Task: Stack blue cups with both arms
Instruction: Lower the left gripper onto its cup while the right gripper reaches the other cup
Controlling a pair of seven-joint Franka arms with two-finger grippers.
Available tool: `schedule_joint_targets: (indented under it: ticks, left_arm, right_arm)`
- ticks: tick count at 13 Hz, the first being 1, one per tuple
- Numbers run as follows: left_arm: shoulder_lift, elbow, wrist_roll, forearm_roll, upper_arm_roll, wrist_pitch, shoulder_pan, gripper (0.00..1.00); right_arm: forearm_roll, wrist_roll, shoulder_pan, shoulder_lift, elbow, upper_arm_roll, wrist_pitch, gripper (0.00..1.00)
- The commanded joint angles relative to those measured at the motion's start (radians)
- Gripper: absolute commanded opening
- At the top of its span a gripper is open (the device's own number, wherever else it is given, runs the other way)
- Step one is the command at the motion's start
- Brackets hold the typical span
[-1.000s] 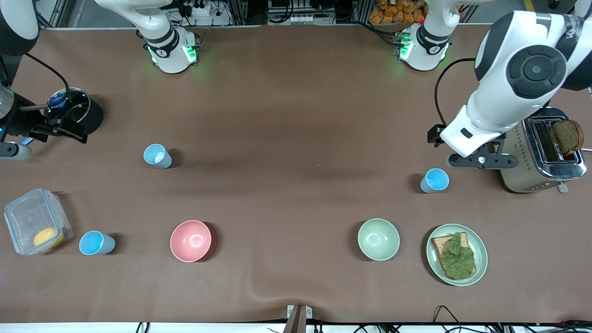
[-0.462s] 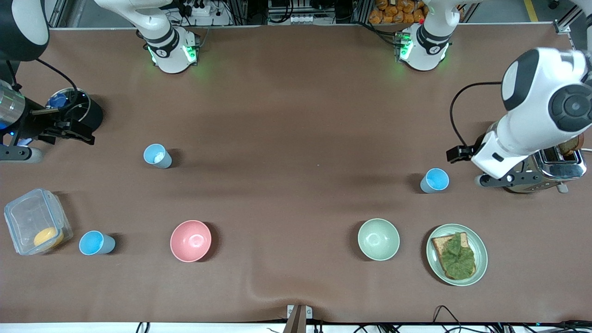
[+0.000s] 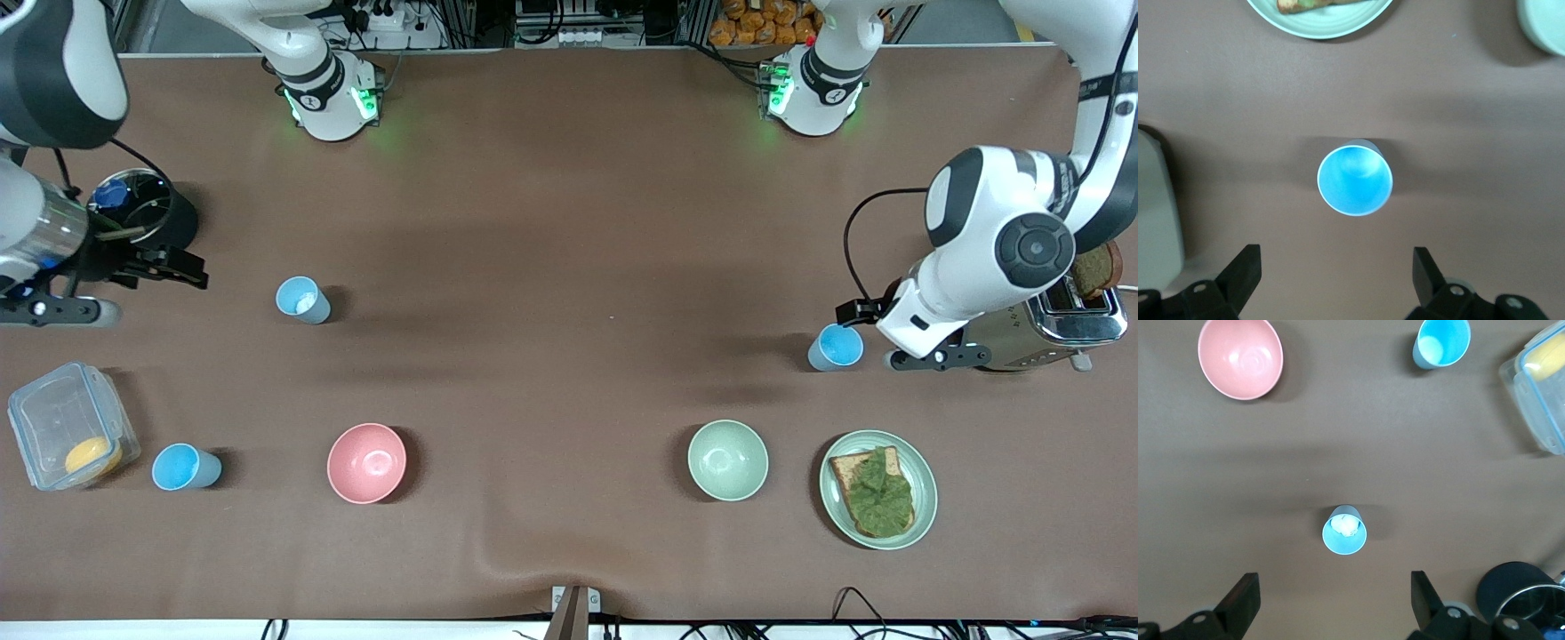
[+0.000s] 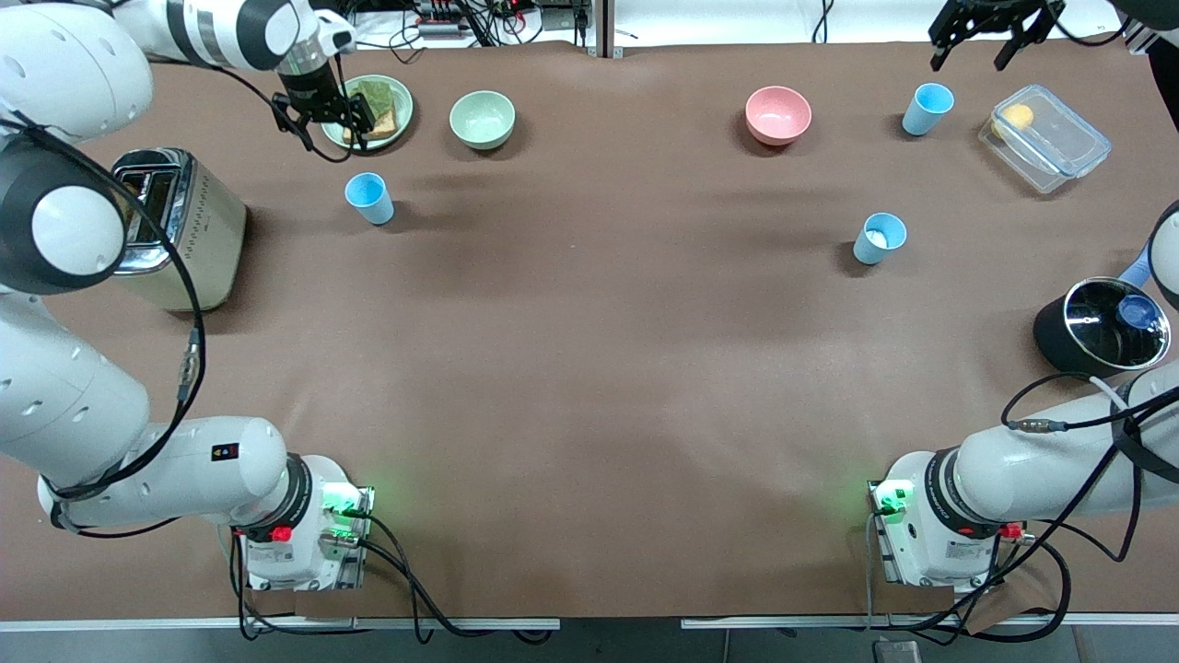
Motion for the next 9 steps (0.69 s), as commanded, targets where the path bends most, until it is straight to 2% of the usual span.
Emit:
schedule_joint_targets:
  ticks: [1, 9]
  left_arm:
    - [0.059, -0.009, 0.028, -0.014, -0.007, 0.052, 0.041, 1.0]
    - [0.174, -0.012, 0.027, -0.007, -0.004, 0.121, 0.06, 1.0]
  right_arm:
    - [0.009, -0.002, 0.043, -0.066, -0.141, -0.009, 0.097, 1.0]
    - [0.009, 0.003, 0.111, -0.078, -0.527, -0.009, 0.571, 1.0]
